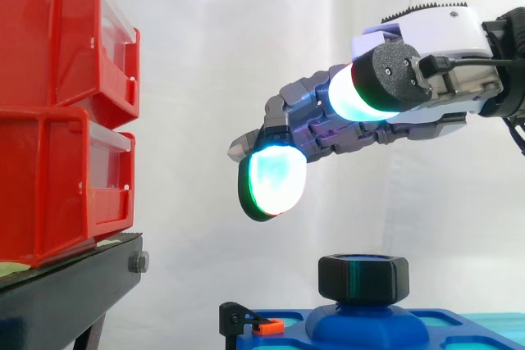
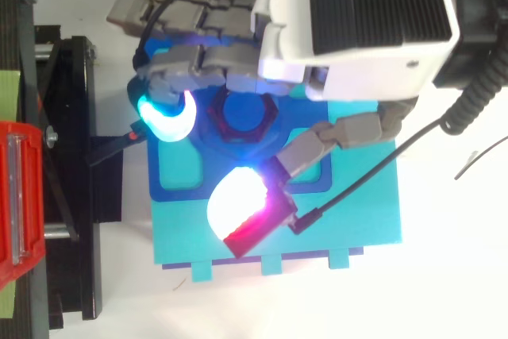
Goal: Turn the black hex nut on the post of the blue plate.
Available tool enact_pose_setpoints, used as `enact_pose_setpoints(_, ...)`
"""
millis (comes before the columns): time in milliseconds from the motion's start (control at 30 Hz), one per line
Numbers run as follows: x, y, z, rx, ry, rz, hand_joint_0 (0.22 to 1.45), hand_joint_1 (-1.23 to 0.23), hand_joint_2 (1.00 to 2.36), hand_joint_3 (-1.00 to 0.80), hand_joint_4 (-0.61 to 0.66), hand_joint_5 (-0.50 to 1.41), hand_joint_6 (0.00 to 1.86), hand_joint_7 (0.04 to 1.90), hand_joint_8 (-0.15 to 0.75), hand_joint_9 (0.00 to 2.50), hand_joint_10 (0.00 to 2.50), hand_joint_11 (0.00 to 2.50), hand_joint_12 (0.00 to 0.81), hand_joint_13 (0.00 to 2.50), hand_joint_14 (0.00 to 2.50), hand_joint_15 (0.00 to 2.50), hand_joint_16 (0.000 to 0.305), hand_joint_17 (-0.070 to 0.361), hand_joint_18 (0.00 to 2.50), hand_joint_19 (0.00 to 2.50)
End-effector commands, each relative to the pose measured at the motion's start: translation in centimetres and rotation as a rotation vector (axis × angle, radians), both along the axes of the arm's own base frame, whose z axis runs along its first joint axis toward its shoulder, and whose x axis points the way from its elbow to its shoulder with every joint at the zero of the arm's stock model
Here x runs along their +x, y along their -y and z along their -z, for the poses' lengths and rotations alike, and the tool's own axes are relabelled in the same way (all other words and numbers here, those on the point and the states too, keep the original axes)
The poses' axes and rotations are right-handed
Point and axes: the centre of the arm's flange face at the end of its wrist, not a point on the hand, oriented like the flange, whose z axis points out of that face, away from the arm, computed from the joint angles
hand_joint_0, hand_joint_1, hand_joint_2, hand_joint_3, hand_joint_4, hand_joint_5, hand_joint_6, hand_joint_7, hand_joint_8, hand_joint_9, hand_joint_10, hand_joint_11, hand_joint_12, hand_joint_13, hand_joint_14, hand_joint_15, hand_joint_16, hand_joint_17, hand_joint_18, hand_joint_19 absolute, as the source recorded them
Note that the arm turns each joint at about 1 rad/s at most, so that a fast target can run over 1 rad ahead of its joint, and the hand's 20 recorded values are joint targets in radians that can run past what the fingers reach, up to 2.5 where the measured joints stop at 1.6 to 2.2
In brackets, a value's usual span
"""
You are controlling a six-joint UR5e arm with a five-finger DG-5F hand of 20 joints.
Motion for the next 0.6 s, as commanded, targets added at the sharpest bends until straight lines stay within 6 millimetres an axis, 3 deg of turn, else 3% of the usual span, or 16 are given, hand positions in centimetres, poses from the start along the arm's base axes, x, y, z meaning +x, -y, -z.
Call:
enact_pose_setpoints(0,0.2,-1.5,0.0,-0.002,0.0,0.003,0.47,-0.34,1.0,-0.5,0.21,-0.21,0.5,1.09,0.245,0.16,0.0,0.01,0.373,0.14,0.0,0.02,0.058,0.132,0.0,0.06)
enact_pose_setpoints(200,0.0,-2.5,0.3,-0.024,-0.034,0.01,0.47,-0.34,1.0,-0.5,0.21,-0.21,0.5,1.1,0.244,0.16,0.0,0.0,0.374,0.14,0.0,0.02,0.058,0.131,0.0,0.06)
enact_pose_setpoints(567,-0.4,-2.6,0.7,-0.042,-0.076,0.008,0.47,-0.34,1.0,-0.5,0.21,-0.21,0.5,1.1,0.244,0.16,0.0,0.0,0.373,0.14,0.0,0.01,0.059,0.132,0.0,0.06)
